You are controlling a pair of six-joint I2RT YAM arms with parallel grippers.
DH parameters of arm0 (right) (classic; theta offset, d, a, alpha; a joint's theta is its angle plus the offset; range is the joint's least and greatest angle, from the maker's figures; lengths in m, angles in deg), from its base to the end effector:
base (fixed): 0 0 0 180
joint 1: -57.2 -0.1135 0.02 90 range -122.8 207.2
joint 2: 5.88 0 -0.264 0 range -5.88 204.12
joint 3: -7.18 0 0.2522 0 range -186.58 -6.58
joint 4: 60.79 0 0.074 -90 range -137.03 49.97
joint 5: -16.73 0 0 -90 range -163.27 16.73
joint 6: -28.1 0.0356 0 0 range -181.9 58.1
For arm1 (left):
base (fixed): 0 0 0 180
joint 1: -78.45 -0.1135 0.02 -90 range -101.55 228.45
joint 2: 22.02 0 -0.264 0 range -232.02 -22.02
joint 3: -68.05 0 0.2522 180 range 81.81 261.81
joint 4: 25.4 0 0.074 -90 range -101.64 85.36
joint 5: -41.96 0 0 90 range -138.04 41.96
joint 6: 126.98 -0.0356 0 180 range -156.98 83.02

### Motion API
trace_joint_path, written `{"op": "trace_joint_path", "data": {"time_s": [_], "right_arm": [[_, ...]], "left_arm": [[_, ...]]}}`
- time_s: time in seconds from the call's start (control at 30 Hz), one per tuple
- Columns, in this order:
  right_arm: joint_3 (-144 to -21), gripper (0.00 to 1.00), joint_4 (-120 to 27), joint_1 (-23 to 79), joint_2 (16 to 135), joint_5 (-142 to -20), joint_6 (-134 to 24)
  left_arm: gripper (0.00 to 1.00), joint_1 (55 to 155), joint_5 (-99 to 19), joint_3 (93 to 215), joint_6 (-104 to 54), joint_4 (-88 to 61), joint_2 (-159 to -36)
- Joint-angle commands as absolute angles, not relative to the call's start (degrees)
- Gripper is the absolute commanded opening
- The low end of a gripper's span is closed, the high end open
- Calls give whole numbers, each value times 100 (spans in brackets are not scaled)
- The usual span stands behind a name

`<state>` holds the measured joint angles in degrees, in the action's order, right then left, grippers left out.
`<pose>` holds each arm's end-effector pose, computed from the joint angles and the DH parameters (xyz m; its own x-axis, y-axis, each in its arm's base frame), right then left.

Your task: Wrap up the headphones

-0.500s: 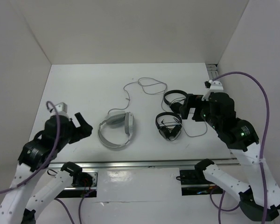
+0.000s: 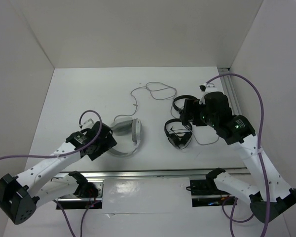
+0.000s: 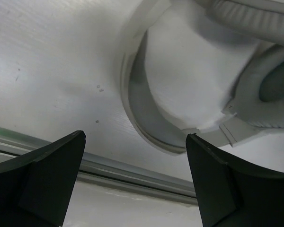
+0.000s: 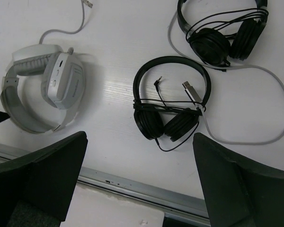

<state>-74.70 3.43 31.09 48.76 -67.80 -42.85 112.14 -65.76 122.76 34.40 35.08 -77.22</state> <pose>0.1621 0.0757 0.3784 -0.6312 0.0525 -0.7738 -0.1732 0.9630 0.2065 0.1507 -0.0874 0.2338 -0.6166 -0.6739 -0.4071 -0.5600 0.7388 -0.3749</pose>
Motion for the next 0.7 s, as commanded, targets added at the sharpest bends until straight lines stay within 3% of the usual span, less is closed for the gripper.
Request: {"op": "trace_joint_path", "data": {"time_s": [0.0,0.27,0.37,0.43,0.47,0.53,0.67], "right_arm": [[-7557,100,-1,3066,4862,-7028,-4449],[-7381,100,-167,3066,4633,-7300,-4449],[-7381,100,-168,3066,4580,-7371,-4449],[-7381,100,-168,3066,4580,-7494,-4449],[-7381,100,-168,3066,4580,-7494,-4449],[-7381,100,-168,3066,4520,-7494,-4449],[-7381,100,-221,3066,4466,-7608,-4449]], "left_arm": [[100,11483,-7027,12198,4597,3213,-8071],[100,11739,-7344,12031,5241,2712,-9355],[95,11739,-7406,12031,5521,2712,-9857],[80,11739,-7354,12031,5592,2642,-10138],[67,11739,-7353,11979,5592,2511,-10235],[54,11739,-7231,11978,5531,2510,-10567],[11,11852,-7151,12066,5619,2606,-10824]]}}
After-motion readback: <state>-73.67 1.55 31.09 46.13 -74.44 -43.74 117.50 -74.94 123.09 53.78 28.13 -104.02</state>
